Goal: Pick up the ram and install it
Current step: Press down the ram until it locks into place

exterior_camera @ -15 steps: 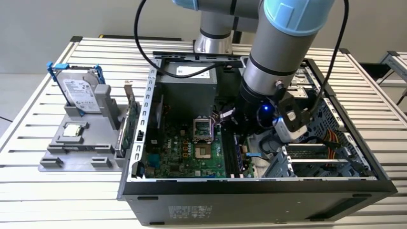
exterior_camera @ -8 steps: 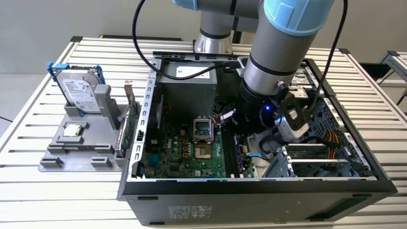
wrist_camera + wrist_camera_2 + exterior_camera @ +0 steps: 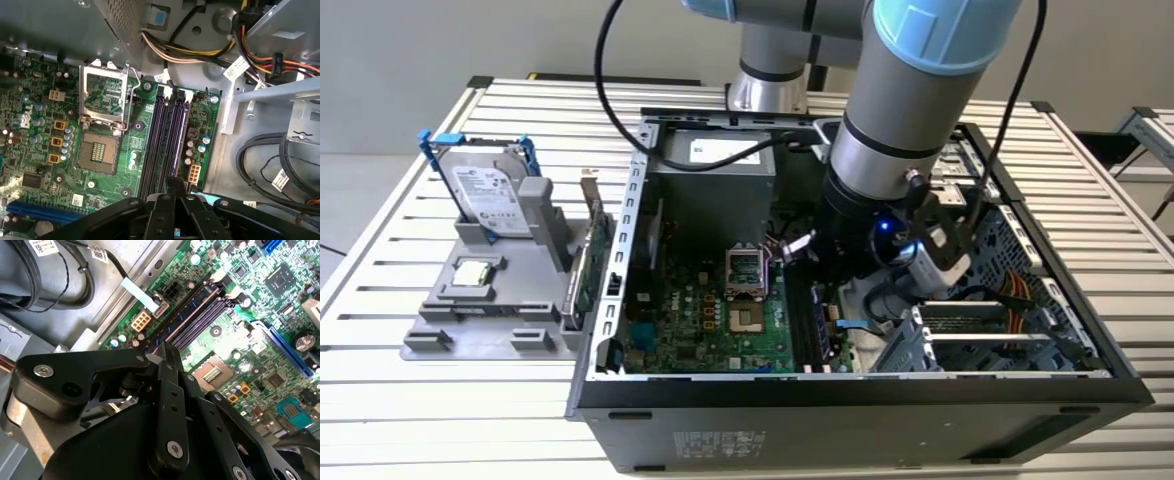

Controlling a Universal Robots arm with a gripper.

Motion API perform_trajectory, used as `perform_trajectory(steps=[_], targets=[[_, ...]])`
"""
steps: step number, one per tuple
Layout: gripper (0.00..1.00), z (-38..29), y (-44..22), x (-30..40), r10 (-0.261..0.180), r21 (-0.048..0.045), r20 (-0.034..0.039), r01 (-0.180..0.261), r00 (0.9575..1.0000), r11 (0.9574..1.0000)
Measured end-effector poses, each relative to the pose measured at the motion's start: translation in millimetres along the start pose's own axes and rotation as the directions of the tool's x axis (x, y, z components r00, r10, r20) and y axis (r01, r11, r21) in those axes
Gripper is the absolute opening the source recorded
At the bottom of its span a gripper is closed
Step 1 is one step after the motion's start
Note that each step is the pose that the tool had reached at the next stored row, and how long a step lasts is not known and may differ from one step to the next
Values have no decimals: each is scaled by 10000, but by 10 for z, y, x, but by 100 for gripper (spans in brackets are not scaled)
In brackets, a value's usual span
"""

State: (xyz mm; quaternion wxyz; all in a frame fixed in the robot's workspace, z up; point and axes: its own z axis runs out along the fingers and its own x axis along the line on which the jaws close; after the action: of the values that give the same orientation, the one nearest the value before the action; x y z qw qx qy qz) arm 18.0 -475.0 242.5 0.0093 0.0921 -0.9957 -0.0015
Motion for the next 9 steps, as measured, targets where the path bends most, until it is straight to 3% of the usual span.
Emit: perform_trajectory(steps=[9], targets=[[0,0,2,-1,-706,13,-3,706,9975,9975]])
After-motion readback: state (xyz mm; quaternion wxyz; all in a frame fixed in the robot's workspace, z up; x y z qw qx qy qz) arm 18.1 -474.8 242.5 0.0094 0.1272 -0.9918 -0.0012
